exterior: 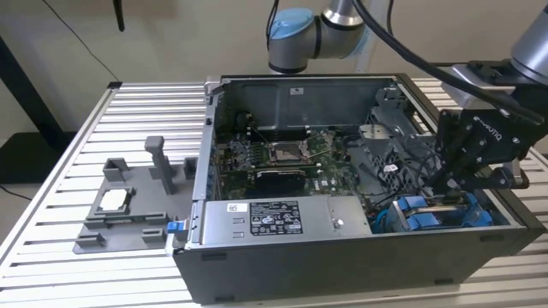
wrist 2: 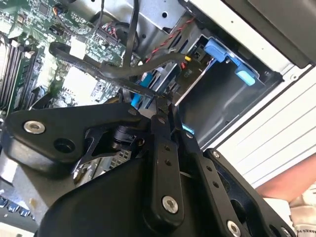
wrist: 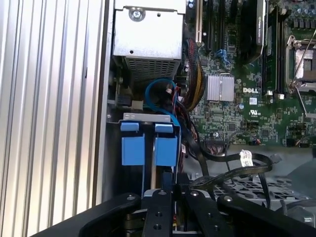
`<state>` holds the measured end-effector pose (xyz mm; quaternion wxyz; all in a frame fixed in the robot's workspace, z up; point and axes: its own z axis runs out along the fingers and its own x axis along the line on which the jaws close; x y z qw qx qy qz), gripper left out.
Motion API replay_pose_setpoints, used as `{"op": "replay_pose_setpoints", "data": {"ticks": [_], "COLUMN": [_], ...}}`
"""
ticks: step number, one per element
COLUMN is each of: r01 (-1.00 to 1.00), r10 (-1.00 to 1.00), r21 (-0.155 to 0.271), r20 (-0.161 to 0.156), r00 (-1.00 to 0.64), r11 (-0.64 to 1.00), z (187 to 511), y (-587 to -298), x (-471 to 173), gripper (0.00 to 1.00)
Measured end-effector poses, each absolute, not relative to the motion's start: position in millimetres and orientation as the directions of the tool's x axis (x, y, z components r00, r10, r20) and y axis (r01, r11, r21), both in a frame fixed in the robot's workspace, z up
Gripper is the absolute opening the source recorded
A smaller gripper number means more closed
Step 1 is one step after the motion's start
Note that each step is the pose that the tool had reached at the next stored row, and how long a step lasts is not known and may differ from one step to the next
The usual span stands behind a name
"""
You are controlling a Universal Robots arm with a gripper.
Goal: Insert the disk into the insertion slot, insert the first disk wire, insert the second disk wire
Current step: 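Insert the second disk wire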
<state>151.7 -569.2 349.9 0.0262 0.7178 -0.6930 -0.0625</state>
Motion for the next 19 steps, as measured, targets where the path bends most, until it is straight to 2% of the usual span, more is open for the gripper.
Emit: {"op": "replay_pose_setpoints", "data": {"ticks": [19], "r01": [-0.985], "r10": [-0.998], "r21": [0.168], "r20": [-0.065], "r00": [0.022], "r11": [-0.033], "z": [341.0], "y": [-573.8], "x": [163.6], "gripper": [0.16]}}
